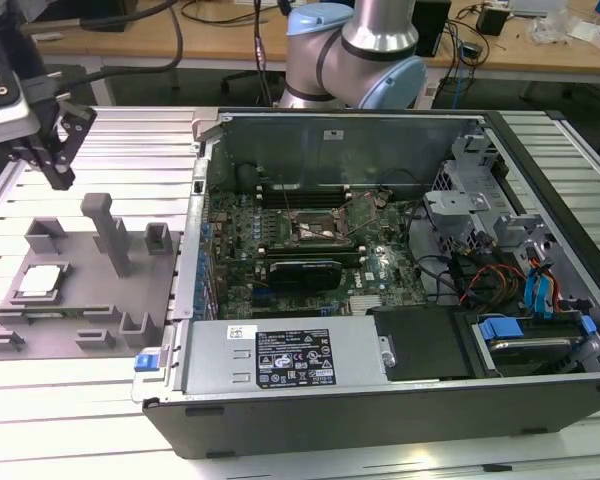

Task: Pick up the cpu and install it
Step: 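Reach for the cpu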

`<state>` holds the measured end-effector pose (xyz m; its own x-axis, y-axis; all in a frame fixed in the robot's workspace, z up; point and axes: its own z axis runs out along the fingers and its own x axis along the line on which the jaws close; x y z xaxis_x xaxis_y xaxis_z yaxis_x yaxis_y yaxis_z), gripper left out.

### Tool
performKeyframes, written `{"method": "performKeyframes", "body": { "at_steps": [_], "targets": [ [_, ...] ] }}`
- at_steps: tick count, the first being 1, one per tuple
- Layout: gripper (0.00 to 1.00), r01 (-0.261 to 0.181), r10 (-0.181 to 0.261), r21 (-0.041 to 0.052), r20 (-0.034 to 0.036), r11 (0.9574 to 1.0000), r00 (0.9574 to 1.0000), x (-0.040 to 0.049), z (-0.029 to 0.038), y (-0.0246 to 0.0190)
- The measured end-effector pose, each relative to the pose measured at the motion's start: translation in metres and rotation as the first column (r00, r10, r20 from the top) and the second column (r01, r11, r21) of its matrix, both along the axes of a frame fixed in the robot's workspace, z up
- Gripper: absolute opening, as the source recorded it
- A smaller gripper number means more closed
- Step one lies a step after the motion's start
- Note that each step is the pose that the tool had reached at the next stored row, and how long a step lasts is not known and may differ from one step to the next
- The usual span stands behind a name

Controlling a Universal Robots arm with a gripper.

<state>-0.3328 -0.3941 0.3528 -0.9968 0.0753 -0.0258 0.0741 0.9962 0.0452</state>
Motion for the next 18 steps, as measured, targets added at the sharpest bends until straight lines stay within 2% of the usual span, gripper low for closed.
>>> {"method": "performKeyframes", "body": {
  "at_steps": [3, 8, 12, 16, 18],
  "targets": [
    [0.11, 0.000, 0.000, 0.0000, 0.0000, 1.0000, 1.0000, -0.0106, -0.0054, 0.0000],
    [0.11, 0.000, 0.000, 0.0001, 0.0001, 1.0000, 1.0000, -0.0225, -0.0141, 0.0000],
    [0.11, 0.000, 0.000, 0.0000, -0.0001, 1.0000, 1.0000, -0.0296, -0.0219, 0.0000],
    [0.11, 0.000, 0.000, 0.0000, -0.0001, 1.0000, 1.0000, -0.0383, -0.0334, 0.0000],
    [0.11, 0.000, 0.000, 0.0000, -0.0001, 1.0000, 1.0000, -0.0389, -0.0344, 0.0000]
  ]
}}
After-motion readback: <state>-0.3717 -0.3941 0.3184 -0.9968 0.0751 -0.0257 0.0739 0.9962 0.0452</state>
